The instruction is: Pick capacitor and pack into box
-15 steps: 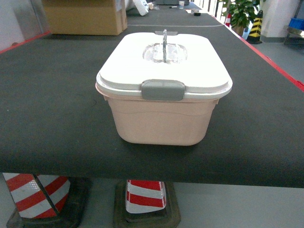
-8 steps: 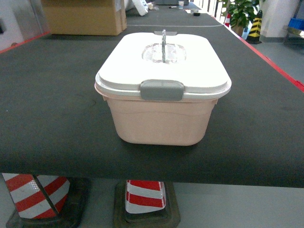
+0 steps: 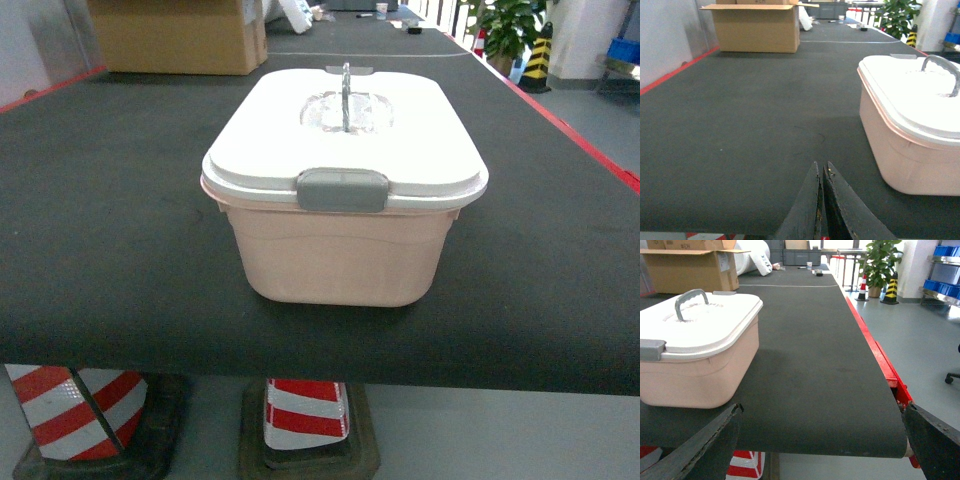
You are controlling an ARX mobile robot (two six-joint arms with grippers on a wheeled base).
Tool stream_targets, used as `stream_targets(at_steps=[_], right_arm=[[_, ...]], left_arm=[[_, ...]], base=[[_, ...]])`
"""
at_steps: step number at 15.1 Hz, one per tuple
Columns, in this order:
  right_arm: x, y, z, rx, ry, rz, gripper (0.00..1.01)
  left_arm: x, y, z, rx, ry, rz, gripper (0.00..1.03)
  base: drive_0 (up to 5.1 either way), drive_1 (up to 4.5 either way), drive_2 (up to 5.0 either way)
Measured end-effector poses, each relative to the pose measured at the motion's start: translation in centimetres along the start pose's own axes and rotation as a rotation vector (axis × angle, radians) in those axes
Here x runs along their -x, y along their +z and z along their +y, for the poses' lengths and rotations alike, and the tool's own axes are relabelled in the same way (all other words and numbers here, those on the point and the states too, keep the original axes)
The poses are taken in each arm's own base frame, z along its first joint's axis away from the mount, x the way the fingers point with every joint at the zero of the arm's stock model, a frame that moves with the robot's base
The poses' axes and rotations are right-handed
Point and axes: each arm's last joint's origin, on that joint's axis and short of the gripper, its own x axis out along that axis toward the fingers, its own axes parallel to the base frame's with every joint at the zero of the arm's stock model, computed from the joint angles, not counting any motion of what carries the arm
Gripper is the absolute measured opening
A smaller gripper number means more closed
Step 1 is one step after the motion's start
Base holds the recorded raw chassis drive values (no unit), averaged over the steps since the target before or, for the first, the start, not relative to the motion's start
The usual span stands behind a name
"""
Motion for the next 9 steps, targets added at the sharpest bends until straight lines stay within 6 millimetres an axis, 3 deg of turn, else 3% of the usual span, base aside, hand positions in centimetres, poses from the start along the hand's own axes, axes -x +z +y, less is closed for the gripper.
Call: stream_targets(at_steps=[6,9], right_arm=[[0.0,0.0,0.0,0.0,0.0,0.0,0.98],[0.0,0.0,0.0,0.0,0.0,0.0,0.98]], left_arm=[[3.0,-1.8,0.5,0.001,0.013,-0.009,0.02],[3.9,-1.4,0.5,0.001,0.013,-0.028,0.02]], base=[[0.0,0.0,0.0],[0.0,0.0,0.0]])
